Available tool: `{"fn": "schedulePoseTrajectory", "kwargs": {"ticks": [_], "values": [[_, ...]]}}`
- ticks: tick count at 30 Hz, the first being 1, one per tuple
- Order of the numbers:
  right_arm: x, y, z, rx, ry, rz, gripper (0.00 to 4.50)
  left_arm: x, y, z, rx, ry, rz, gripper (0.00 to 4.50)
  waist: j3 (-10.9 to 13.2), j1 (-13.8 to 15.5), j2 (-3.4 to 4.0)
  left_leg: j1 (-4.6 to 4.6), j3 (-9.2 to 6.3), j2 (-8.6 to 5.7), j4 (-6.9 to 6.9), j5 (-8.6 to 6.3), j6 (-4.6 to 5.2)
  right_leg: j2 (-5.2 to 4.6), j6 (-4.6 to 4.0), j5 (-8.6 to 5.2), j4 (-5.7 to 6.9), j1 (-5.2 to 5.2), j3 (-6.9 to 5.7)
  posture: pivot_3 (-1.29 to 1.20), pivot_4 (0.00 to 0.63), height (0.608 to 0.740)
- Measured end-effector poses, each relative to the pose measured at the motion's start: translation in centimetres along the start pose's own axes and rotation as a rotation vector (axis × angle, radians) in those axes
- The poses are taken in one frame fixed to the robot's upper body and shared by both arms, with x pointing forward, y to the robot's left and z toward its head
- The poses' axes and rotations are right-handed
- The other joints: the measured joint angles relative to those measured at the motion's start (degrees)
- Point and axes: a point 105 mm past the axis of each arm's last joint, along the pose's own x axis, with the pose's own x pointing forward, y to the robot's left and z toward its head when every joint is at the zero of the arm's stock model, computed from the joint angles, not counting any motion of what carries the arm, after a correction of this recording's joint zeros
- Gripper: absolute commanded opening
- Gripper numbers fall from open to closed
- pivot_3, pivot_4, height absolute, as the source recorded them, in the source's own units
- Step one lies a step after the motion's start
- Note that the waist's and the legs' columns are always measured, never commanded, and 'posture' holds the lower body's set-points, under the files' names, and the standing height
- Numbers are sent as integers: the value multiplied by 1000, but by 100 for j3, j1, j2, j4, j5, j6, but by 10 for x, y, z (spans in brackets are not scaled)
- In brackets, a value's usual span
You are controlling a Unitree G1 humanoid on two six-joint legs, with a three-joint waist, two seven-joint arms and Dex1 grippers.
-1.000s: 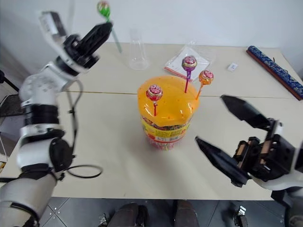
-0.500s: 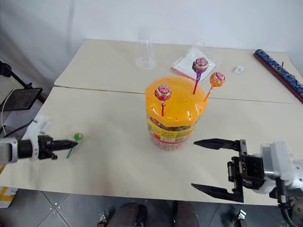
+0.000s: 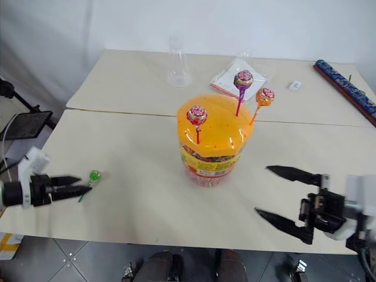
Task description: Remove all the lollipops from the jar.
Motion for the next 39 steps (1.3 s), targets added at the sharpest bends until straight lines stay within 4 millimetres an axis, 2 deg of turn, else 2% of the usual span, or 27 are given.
{"fn": "schedulePoseTrajectory", "kwargs": {"ticks": [2, 5, 7, 9, 12, 17, 25, 29, 32, 39], "values": [[-7, -1, 8, -10, -13, -77, 4500, -4, -8, 27, 136, -98, -110, 4362, -1, -13, 0, 0, 24, -2, -2, -6, -7, 2, 1, 1, 12, -1, -18, 0, 150, 740], [-19, 1, 14, 6, -8, -157, 4500, -3, -25, 56, 217, -177, -282, 4362, -1, -29, -1, 12, 55, -6, -3, 2, 28, 17, 4, 2, 24, -2, -38, 0, 150, 740], [-31, -1, 21, -9, -32, -241, 4500, 8, -38, 86, 272, -271, -386, 4362, -3, -6, -8, 7, 54, -5, 1, 7, 38, 30, 14, 8, 22, -2, -34, 0, 150, 740], [-35, 3, 29, -31, -60, -282, 4500, 23, -62, 113, 314, -367, -535, 4362, -7, 10, -14, 11, 68, -8, 4, 8, 43, 33, 21, 12, 19, -1, -16, 0, 150, 740], [-39, 14, 28, -9, -53, -320, 4500, 55, -101, 136, 370, -429, -745, 4362, -9, 25, -16, 12, 72, -9, 7, 9, 47, 45, 25, 14, 20, -1, 2, 0, 150, 740], [-40, 28, 32, -29, -93, -377, 4500, 92, -151, 140, 452, -400, -928, 4362, -10, -93, -17, 21, 94, -2, 4, 6, 41, 84, 23, 13, 14, -9, 37, 0, 150, 740], [-45, 41, 29, -46, -98, -438, 4500, 119, -180, 162, 473, -459, -938, 4362, -10, -16, -14, 16, 89, 5, 10, 10, 45, 77, 20, 10, 13, -10, 62, 0, 150, 740], [-51, 47, 27, -53, -90, -478, 4500, 121, -190, 166, 488, -447, -971, 4362, -11, -28, -14, 16, 87, 4, 10, 11, 46, 80, 20, 10, 10, -9, 71, 0, 150, 740], [-52, 51, 24, -51, -87, -476, 4500, 120, -195, 168, 506, -429, -1000, 3785, -12, -36, -12, 17, 87, 6, 10, 11, 46, 82, 20, 10, 12, -10, 71, 0, 150, 740], [-53, 52, 26, -84, -86, -479, 4500, 121, -206, 162, 521, -375, -1051, 1639, -12, -23, -12, 16, 85, 4, 11, 11, 46, 79, 20, 10, 11, -10, 76, 0, 150, 740]]}}
